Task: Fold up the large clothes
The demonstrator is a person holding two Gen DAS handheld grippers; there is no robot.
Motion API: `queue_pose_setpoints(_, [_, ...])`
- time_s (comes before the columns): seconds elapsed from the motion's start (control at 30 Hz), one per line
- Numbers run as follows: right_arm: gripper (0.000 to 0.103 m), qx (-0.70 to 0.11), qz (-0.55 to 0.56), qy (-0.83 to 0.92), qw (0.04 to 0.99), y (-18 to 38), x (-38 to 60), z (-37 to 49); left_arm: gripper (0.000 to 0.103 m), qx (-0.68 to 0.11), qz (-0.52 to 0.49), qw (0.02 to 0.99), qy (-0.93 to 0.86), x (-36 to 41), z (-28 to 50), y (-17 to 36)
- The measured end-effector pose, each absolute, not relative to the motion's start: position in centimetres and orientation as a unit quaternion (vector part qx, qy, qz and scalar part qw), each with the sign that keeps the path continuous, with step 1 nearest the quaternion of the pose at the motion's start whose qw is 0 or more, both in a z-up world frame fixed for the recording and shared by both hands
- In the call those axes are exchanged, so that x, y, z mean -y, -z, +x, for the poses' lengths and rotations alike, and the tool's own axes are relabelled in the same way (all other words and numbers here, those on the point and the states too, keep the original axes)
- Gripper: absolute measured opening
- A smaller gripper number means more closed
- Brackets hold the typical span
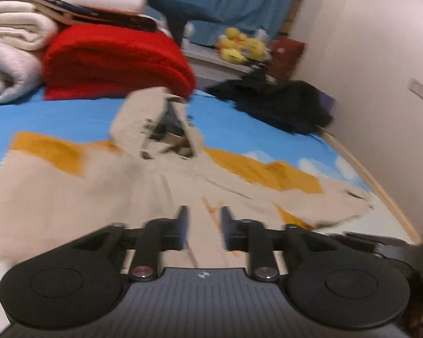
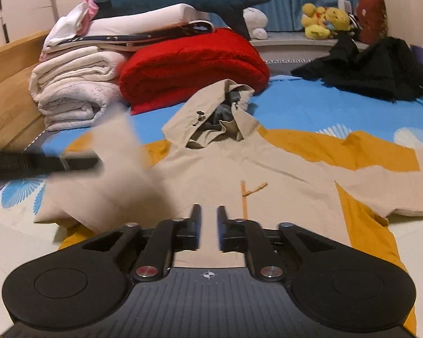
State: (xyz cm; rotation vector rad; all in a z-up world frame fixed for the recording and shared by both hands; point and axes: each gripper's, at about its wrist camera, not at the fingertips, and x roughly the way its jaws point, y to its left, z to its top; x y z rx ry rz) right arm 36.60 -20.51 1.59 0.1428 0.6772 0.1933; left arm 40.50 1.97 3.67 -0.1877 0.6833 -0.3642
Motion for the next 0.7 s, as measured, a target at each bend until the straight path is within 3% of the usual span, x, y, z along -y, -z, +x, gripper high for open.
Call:
queue_pose_setpoints(0.13, [0.024,-0.333,0.076,-0.091,0.936,-1.2,21.2,36.9,0.036,-0.344,-0.170,0.920,0.079,-6.5,42.9,-2.8])
queue_pose_setpoints(0.3, [0.024,-0.349,0.100,-0.098,0.927,0.6,21.2,37.9,0.036,-0.429,-0.250,0.868,-0.022,-11.0,45.9,1.2])
queue_pose_setpoints(0.37, [0.024,-0.366,0.108,-0.101,0.919,1.4,20.6,38.4,0.044,-0.470,-0.292,0.832,-0.022,-12.1,46.7,3.5])
queue_pose_setpoints(0.7, [0.024,-0.357,0.046,-0.188,0.914,1.8,15.6,40.0,0.046,-0.521,-0.307,0.796,-0.034,-13.0,49.3,8.4])
